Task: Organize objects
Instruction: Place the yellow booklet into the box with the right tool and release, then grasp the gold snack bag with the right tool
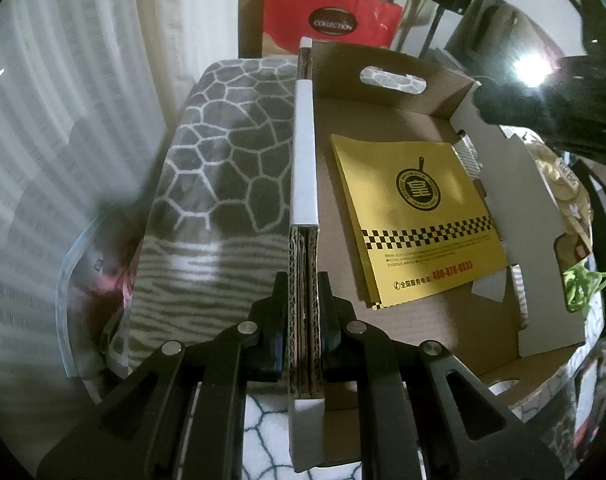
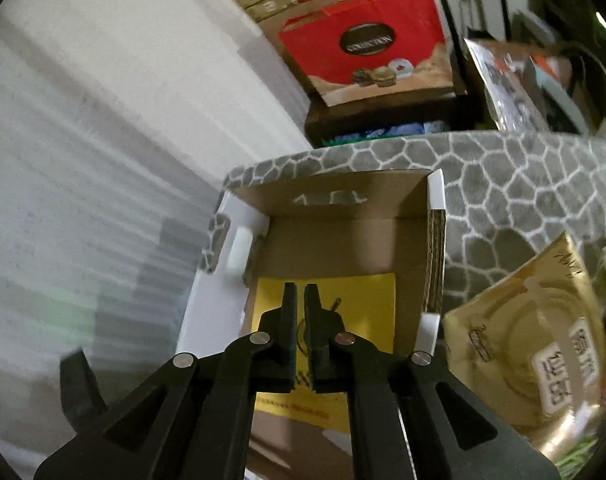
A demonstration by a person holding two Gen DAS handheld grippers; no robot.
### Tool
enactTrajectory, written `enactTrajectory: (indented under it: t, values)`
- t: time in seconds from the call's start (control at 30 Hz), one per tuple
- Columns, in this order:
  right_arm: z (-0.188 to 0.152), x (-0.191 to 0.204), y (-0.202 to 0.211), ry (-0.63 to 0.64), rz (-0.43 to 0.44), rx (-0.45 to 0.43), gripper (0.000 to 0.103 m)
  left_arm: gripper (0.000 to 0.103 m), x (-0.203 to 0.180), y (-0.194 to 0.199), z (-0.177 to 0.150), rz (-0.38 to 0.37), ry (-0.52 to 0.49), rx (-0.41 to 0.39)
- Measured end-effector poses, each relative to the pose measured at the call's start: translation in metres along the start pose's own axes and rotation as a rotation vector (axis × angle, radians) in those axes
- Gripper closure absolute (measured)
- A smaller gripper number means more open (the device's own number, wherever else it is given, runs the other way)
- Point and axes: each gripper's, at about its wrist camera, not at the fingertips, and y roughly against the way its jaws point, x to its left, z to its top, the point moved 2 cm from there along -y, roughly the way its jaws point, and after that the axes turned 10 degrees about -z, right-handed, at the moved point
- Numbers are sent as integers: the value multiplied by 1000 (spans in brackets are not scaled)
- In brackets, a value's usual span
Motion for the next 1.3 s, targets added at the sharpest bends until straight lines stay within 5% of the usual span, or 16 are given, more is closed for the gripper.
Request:
enactTrajectory:
  t: [0.1,0.43,0.87,1.3]
  values:
    - [-9,4,16,68,-51,-23,66,92,0,0,0,1,2,0]
    - [-34,-22,65,108,-107,-60,57,92,1,-2,2,9,23,-2]
    - [-51,-89,124,76,-262,-116,22,92,0,-2,1,27,37,0]
    - [-49,-128,85,107,-376,-55,25,91,-3,-2,0,52,35,6]
